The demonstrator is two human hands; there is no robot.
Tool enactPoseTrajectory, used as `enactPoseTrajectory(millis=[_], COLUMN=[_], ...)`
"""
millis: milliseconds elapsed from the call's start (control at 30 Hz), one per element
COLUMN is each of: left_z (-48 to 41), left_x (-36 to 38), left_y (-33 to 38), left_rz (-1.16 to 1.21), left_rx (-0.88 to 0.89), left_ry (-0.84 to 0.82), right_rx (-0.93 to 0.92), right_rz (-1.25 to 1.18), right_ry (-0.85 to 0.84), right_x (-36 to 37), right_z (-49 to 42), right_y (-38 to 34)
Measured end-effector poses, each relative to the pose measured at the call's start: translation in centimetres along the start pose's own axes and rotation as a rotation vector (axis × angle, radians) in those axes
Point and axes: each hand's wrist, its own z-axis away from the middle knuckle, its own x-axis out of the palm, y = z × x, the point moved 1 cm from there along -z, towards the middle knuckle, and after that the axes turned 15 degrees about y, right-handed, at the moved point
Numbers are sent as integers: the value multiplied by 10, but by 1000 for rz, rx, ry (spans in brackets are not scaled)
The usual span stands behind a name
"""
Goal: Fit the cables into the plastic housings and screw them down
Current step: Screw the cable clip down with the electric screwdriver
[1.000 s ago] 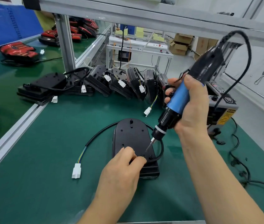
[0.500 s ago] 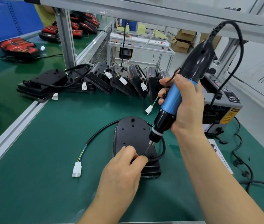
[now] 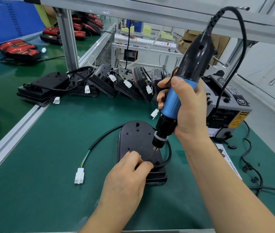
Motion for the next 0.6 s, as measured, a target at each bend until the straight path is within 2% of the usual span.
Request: enactPoseTrajectory(millis=[600], left_z=[1], left_x=[2], left_y=[-2], left_rz=[27], left_rx=[19], left_ry=[40], right_rx=[-51], right_rz=[-24], right_ry=[-46], right_x=[-1], right_z=[8], right_y=[-3])
